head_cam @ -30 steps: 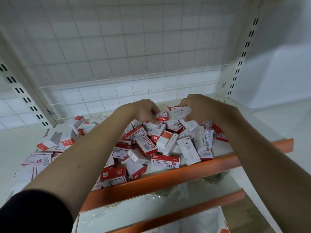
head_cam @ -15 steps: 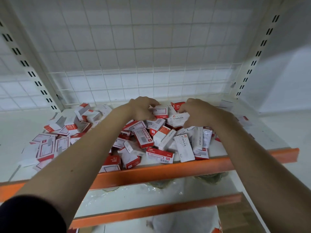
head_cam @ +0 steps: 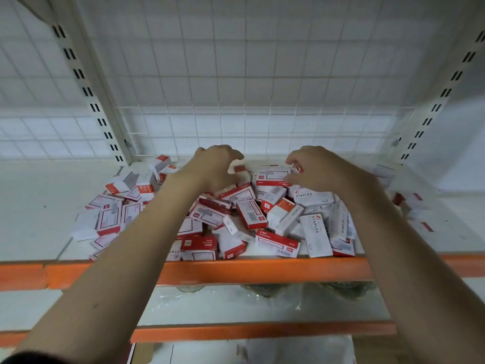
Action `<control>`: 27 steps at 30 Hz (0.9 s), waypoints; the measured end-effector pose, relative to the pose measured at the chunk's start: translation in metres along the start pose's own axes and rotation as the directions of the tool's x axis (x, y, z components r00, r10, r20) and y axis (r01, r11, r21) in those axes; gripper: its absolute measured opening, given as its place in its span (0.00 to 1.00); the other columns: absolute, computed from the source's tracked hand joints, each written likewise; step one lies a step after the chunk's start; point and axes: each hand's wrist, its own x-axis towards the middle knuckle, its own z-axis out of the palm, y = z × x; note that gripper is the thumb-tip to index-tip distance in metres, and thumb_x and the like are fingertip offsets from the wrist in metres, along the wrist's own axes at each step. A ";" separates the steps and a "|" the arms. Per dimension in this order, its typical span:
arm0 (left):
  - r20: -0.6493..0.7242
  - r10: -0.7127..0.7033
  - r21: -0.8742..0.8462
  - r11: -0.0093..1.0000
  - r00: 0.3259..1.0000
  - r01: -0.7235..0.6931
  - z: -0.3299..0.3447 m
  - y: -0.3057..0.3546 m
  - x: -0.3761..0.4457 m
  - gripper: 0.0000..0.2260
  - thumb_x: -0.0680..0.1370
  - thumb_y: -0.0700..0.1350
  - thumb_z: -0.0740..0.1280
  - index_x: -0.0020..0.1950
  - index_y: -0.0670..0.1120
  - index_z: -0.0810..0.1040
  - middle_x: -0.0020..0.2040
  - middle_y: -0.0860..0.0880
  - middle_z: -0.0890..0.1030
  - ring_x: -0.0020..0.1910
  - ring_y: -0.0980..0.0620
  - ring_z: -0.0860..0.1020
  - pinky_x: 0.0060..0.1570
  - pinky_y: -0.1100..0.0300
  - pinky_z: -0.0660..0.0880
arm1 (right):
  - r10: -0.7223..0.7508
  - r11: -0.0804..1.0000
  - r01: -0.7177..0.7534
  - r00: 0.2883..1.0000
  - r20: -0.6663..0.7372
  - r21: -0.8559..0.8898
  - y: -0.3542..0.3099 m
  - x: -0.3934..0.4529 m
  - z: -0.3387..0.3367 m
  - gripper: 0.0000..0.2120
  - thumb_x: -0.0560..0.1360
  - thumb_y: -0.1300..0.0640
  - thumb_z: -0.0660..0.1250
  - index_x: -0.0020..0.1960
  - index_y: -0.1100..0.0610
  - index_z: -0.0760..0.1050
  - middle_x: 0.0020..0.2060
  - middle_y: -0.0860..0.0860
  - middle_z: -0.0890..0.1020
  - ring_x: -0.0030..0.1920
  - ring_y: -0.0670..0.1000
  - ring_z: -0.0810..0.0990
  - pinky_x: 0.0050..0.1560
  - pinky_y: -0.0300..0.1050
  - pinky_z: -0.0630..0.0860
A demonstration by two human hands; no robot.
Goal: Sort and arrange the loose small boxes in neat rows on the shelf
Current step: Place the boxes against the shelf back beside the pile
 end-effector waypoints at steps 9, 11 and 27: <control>-0.047 0.056 -0.068 0.996 0.997 -0.059 -0.030 -0.107 -0.033 0.21 0.76 0.50 0.66 0.68 0.48 0.70 0.62 0.49 0.76 0.60 0.49 0.74 0.59 0.51 0.71 | -0.072 0.992 0.080 0.994 -0.078 0.102 -0.118 0.045 0.009 0.19 0.77 0.49 0.63 0.65 0.55 0.70 0.60 0.52 0.76 0.57 0.52 0.74 0.56 0.45 0.69; -0.056 0.078 -0.056 0.995 0.995 -0.081 -0.038 -0.137 -0.047 0.20 0.76 0.50 0.65 0.67 0.48 0.71 0.61 0.48 0.77 0.59 0.49 0.75 0.58 0.50 0.72 | -0.068 0.990 0.079 0.993 -0.097 0.115 -0.153 0.057 0.014 0.19 0.77 0.49 0.63 0.65 0.55 0.70 0.60 0.52 0.75 0.57 0.52 0.74 0.55 0.45 0.70; 0.032 0.079 -0.082 0.994 0.996 -0.077 -0.054 -0.284 -0.113 0.18 0.76 0.47 0.65 0.66 0.48 0.73 0.61 0.49 0.76 0.60 0.49 0.74 0.59 0.52 0.71 | -0.019 1.000 0.020 0.996 -0.093 0.003 -0.297 0.090 0.028 0.18 0.77 0.49 0.62 0.64 0.55 0.71 0.60 0.52 0.76 0.59 0.52 0.73 0.58 0.49 0.71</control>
